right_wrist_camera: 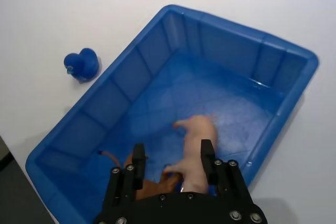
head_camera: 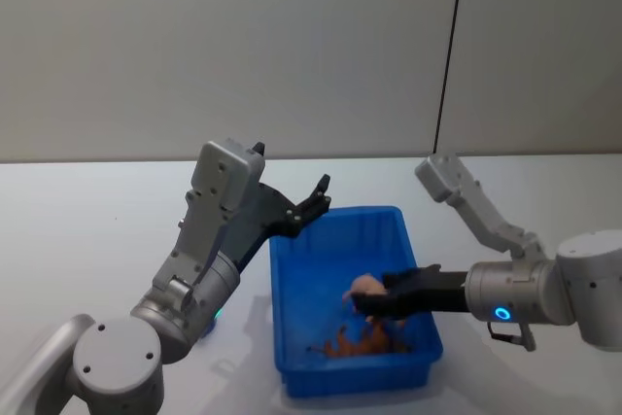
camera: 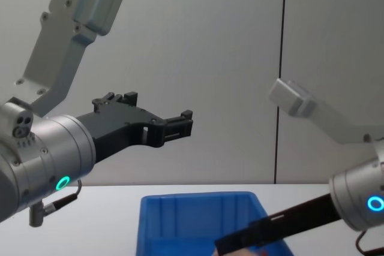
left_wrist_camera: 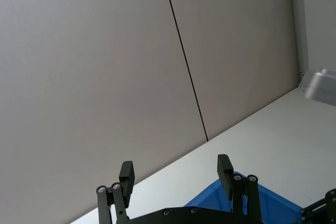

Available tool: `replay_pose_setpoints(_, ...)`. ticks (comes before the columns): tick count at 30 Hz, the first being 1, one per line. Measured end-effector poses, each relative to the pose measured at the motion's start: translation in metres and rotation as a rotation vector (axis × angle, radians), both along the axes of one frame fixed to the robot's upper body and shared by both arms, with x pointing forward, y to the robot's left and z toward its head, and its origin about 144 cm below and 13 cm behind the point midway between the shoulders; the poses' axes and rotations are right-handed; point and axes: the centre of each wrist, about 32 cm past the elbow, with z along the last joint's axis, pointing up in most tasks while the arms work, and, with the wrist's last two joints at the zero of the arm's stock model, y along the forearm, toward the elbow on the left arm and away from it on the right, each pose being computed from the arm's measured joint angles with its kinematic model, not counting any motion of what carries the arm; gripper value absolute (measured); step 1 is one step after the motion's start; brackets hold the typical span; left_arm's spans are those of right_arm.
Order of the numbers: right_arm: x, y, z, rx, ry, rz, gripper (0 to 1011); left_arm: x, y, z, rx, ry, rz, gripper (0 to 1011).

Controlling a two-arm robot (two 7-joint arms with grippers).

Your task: Pick up the two dolls from the table and place them into the box.

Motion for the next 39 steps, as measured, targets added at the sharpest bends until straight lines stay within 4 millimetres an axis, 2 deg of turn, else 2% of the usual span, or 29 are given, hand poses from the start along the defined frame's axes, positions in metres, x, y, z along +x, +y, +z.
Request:
replay_pose_setpoints(2,0.001,0.001,-0.001,-0.011,0.014,0.004,695,0.000,0.000,0.000,0.000,0.000,0.000,1001)
replay_pose_setpoints(6,0.001,0.003,-0.003,-0.025,0.033,0.009,770,0.000,0.000,0.000,0.000,0.000,0.000,1001)
replay_pose_setpoints(11,0.002,0.004,-0.004,-0.033,0.042,0.014,943,0.000,0.000,0.000,0.000,0.000,0.000,1001)
replay_pose_setpoints(15,0.002,0.004,-0.004,-0.031,0.030,0.016,1001,0.000,0.000,0.000,0.000,0.000,0.000,1001)
replay_pose_setpoints(39,-0.006,-0.005,0.012,0.058,-0.164,-0.010,1001,0.000,0.000,0.000,0.000,0.000,0.000,1001)
